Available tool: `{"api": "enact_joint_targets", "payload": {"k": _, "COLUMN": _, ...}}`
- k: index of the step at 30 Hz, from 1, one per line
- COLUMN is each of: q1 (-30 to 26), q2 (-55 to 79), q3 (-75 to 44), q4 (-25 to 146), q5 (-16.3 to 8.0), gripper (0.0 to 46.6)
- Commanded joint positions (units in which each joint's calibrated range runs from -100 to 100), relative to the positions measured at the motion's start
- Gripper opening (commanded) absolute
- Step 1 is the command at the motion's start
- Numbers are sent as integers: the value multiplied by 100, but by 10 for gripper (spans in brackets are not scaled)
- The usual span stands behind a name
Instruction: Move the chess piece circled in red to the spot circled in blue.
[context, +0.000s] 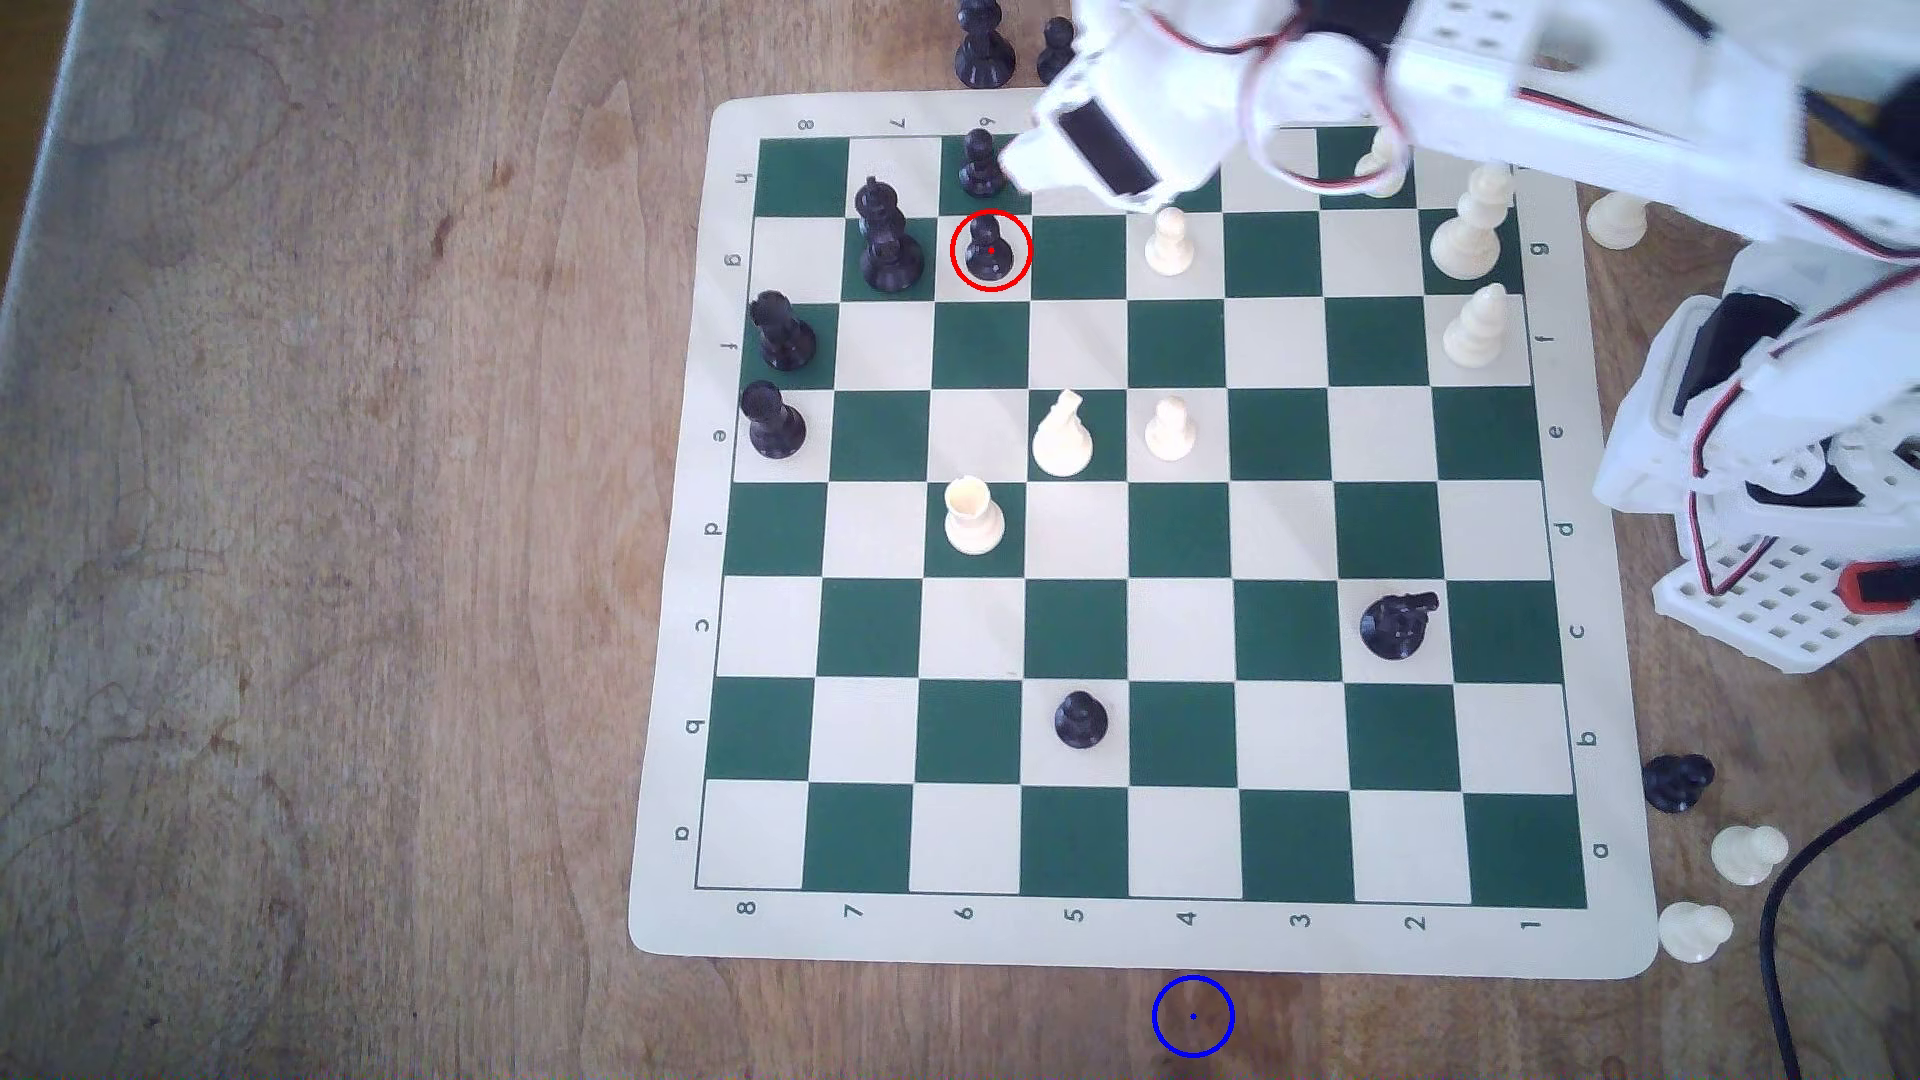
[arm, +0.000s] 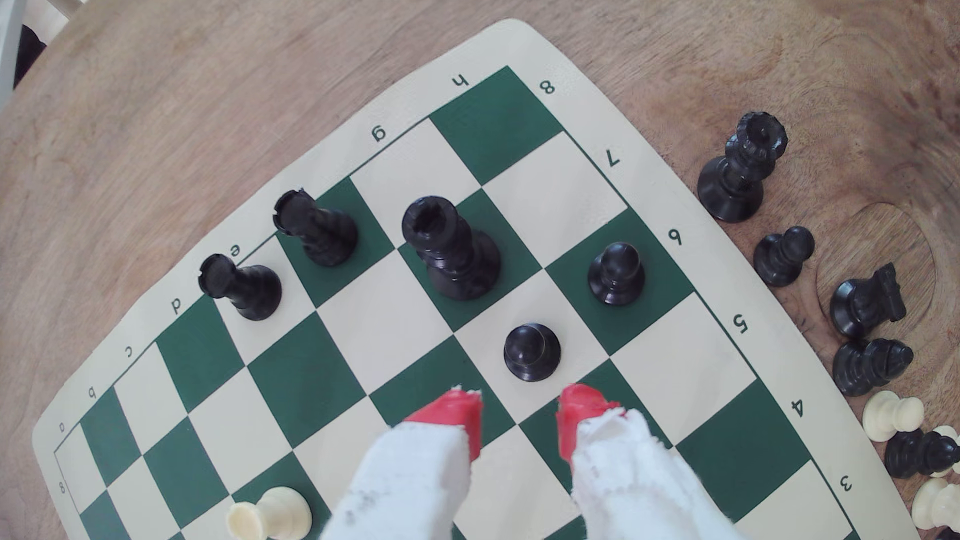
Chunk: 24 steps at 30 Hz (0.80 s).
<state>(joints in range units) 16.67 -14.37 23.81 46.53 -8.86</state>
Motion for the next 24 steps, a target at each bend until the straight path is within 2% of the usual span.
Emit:
{"api": "enact_joint_targets", "payload": {"k": 1, "q1": 128, "q2": 376, "q3": -876, "q4": 23, "q5": -34, "gripper": 142}}
{"api": "enact_joint_targets", "payload": {"k": 8, "q1": 160, "q2": 1004, "q3": -1085, "q4": -1, "q5": -34, "gripper": 149}}
{"api": "enact_joint_targets", "payload": {"k": 24, "q1": 11, "q2": 2014, "q3": -1729, "q4": -26, "q5": -10, "gripper": 135}}
